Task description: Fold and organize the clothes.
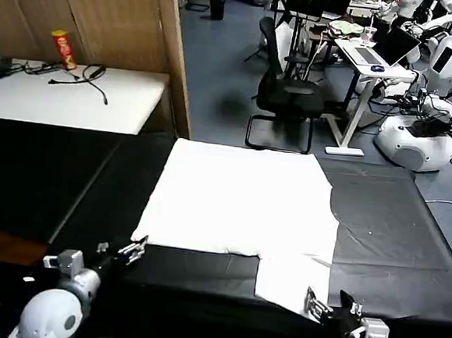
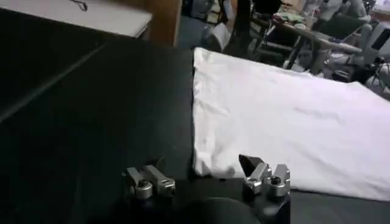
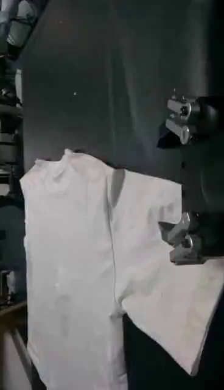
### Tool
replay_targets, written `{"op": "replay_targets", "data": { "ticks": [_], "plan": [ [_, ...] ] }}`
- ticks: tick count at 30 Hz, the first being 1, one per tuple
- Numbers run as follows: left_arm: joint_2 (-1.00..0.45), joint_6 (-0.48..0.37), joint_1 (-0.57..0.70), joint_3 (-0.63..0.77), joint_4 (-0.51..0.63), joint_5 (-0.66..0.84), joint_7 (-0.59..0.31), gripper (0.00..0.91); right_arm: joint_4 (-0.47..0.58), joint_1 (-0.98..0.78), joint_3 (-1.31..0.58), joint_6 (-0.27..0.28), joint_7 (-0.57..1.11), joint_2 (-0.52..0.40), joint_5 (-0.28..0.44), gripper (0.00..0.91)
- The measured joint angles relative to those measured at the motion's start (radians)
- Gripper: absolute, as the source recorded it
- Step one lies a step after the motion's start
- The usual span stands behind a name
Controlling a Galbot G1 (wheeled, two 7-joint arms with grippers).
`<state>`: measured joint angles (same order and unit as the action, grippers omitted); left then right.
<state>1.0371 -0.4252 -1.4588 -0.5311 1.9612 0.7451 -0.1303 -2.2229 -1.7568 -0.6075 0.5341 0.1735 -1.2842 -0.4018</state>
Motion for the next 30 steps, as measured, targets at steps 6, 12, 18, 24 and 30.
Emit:
{"op": "replay_targets", "data": {
  "ticks": [6, 12, 18, 24, 30],
  "plan": [
    [0.002, 0.002, -0.019, 0.0, 0.015, -0.002, 0.0, 0.0, -0.021, -0.016, -0.002, 0.0, 0.002, 0.001, 0.01, 0.0],
    [0.007, -0.003, -0.048, -0.002, 0.051, -0.012, -0.005, 0.0, -0.084, -0.065, -0.019, 0.029, 0.046, 0.012, 0.005, 0.0],
    [0.003, -0.006, -0.099, -0.026, 0.114, -0.017, -0.044, 0.0, -0.164, -0.164, -0.04, 0.051, 0.072, 0.029, -0.004, 0.0],
    [0.013, -0.006, -0.227, -0.083, 0.208, -0.009, -0.058, 0.0, -0.205, -0.242, -0.04, 0.044, 0.08, 0.025, -0.004, 0.0],
    [0.034, 0.009, -0.365, -0.148, 0.283, -0.007, -0.057, 0.0, -0.225, -0.232, -0.071, -0.019, 0.031, 0.043, -0.03, 0.0]
  ]
}}
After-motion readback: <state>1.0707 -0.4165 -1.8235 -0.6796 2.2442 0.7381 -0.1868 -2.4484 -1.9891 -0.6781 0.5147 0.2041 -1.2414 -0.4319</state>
